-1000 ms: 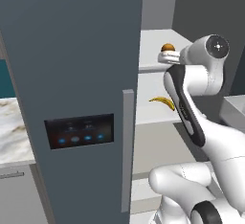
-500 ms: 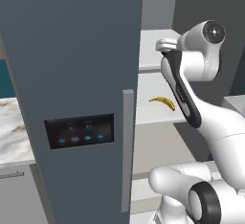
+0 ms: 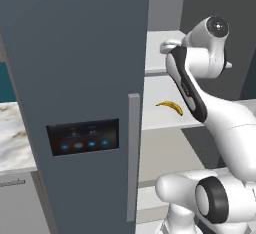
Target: Retrieve the mango and banana from the fridge and place them into the bowl on the dining table.
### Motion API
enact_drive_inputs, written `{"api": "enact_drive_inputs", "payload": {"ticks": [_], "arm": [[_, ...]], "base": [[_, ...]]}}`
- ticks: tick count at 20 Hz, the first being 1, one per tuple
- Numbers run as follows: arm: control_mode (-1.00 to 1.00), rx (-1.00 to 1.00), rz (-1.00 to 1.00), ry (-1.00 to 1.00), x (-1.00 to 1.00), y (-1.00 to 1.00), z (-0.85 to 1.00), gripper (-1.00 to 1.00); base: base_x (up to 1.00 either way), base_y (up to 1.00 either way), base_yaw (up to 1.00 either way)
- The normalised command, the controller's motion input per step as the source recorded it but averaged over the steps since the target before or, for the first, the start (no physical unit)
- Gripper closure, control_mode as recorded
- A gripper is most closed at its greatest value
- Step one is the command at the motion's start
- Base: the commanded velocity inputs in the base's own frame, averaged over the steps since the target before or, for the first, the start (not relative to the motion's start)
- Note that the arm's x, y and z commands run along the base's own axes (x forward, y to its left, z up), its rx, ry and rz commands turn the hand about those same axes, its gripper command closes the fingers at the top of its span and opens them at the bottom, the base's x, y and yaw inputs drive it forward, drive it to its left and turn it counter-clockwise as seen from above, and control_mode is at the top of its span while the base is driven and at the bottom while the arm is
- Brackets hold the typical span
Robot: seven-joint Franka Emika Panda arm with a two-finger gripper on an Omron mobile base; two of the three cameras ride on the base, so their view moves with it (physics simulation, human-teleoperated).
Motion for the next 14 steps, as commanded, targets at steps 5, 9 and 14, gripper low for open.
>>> {"api": "enact_drive_inputs", "payload": {"ticks": [5, 9, 14], "arm": [[-1.00, 0.00, 0.01, 0.01, 0.37, 0.00, -0.10, -1.00], [-1.00, 0.00, 0.00, 0.00, 0.35, -0.02, 0.00, -1.00], [-1.00, 0.00, 0.00, 0.00, 0.28, -0.01, -0.04, -1.00]], "base": [[0.00, 0.00, 0.00], [0.00, 0.00, 0.00], [0.00, 0.00, 0.00]]}}
